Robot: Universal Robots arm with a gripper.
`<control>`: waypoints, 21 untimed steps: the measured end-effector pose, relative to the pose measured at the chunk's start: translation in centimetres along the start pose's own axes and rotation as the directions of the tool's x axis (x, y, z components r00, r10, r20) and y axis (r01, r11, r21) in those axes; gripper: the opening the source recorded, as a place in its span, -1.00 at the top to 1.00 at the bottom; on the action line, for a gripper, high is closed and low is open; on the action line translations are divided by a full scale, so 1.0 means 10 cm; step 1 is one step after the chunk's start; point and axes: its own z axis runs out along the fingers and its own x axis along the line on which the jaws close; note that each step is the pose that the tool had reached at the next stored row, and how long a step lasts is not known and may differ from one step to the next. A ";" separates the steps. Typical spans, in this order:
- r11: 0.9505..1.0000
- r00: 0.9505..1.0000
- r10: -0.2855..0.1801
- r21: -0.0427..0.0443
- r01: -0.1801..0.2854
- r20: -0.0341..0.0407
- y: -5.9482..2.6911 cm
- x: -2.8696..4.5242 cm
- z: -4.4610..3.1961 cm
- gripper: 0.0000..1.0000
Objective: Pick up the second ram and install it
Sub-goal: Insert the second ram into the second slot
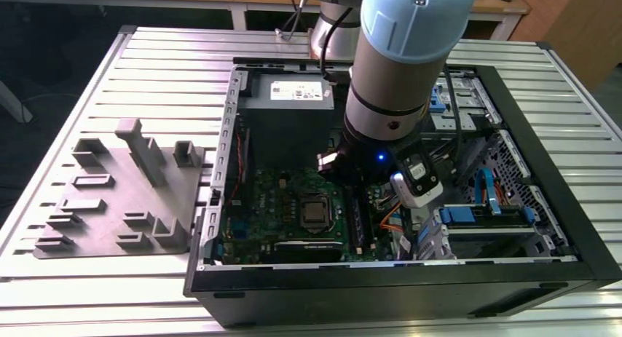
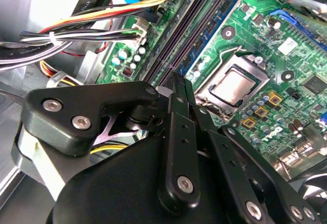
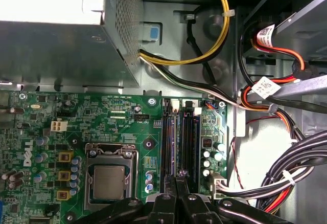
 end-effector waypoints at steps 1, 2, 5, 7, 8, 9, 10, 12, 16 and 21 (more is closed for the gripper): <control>1.000 1.000 0.000 0.000 0.000 0.000 0.000 0.000 0.000 0.84; 1.000 1.000 0.000 0.000 0.000 0.000 0.000 0.000 0.000 0.84; 1.000 1.000 0.002 0.000 -0.002 0.000 0.000 0.000 0.000 0.84; 1.000 1.000 0.009 0.000 -0.009 0.001 0.000 0.000 0.001 0.84; 1.000 1.000 0.013 0.000 -0.013 0.001 0.000 0.000 0.001 0.84; 1.000 1.000 0.019 0.001 -0.019 0.002 0.000 0.000 0.001 0.84; 1.000 1.000 0.024 0.001 -0.024 0.002 0.000 0.000 0.002 0.84; 1.000 1.000 0.029 0.001 -0.029 0.002 0.000 0.000 0.003 0.84; 1.000 1.000 0.030 0.000 -0.030 0.003 0.000 0.000 0.011 0.84; 1.000 1.000 0.030 0.001 -0.030 0.003 -0.002 0.001 0.020 0.84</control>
